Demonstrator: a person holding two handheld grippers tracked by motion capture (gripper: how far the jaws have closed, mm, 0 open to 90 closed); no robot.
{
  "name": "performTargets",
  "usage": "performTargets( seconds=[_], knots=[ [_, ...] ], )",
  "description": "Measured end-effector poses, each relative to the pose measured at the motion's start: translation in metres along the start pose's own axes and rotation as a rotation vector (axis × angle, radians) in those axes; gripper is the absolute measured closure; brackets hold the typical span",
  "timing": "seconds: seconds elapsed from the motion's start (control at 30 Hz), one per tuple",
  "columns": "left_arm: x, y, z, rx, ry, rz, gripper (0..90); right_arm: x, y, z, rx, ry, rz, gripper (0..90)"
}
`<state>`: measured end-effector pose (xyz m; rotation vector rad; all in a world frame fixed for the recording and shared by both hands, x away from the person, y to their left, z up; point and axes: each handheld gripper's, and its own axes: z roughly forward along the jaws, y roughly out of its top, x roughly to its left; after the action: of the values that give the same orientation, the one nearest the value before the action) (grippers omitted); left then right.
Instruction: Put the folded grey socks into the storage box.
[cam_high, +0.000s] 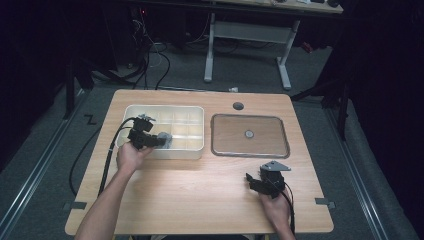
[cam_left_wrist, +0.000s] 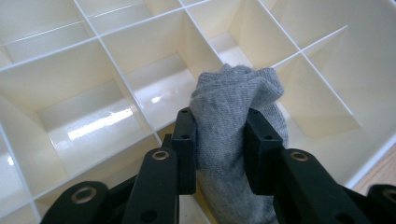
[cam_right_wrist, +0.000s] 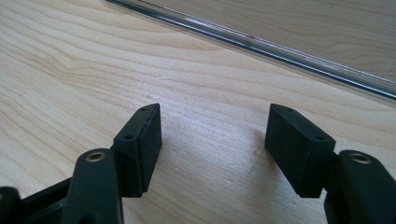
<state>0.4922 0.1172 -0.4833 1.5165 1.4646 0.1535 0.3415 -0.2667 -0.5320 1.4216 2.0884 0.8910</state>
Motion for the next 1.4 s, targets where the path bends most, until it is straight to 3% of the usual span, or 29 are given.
performTargets(
  seconds=[0.37,0.6,0.87,1.1,1.4],
  knots=[
    [-0.001,-0.003,0.002,0.028,0.022,0.039,69.9,0.000,0.000,0.000,0.000,0.000,0.000,36.7],
    [-0.002,-0.003,0.005,0.050,0.049,0.039,70.1,0.001,0.000,0.000,0.001,-0.002,-0.004,36.3],
    [-0.002,-0.003,0.006,0.074,0.050,0.028,70.1,0.001,0.000,0.000,0.002,-0.003,0.000,36.5],
    [-0.007,-0.011,0.017,0.144,0.119,0.055,70.3,0.002,0.000,0.000,0.002,0.015,-0.021,36.2],
    [-0.010,-0.010,0.009,0.117,0.093,0.067,63.9,0.002,0.000,0.000,0.001,0.016,-0.023,36.2]
  ],
)
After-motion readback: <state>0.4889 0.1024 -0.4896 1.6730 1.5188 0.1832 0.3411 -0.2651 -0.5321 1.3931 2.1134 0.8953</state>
